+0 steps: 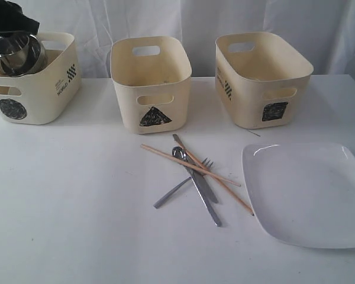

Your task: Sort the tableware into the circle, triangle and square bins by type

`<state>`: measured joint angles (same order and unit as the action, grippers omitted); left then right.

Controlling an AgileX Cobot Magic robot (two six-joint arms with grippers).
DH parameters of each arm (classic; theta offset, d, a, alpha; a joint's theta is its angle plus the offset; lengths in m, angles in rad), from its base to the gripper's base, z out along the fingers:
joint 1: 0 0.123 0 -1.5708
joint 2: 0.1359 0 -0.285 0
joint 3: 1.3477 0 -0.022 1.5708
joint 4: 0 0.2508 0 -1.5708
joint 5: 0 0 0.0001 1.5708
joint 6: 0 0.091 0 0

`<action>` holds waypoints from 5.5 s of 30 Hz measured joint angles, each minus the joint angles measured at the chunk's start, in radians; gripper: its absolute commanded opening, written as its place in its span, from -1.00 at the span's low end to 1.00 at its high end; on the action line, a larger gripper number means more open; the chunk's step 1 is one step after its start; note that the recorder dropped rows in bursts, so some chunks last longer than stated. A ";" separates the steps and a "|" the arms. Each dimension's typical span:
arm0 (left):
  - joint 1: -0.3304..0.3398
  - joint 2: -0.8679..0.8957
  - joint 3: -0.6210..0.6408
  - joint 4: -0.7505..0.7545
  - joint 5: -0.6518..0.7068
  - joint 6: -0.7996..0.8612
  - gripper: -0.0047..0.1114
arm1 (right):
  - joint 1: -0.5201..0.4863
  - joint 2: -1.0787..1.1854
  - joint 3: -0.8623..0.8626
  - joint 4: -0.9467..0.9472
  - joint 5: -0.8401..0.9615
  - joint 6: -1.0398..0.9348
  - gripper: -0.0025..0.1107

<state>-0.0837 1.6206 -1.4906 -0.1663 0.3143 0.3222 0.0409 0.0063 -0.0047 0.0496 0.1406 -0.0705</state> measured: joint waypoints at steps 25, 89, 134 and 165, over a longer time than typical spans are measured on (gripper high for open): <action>-0.043 -1.165 1.243 0.000 -0.335 -0.157 -0.14 | 0.000 0.000 0.000 0.000 0.000 0.000 -0.96; -0.043 -1.615 1.486 -0.053 -0.155 -0.235 -0.92 | 0.000 0.000 0.000 0.007 0.002 0.011 -0.96; -0.043 -1.617 1.486 -0.053 -0.153 -0.235 -0.92 | 0.324 1.498 -1.265 0.011 0.790 -0.344 0.22; -0.043 -1.617 1.486 -0.051 -0.153 -0.235 -0.92 | 0.402 2.188 -1.677 -0.040 0.761 -0.285 0.24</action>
<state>-0.1266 0.0037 -0.0050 -0.2171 0.1615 0.0872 0.4428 2.1946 -1.6816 0.0093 0.9018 -0.3552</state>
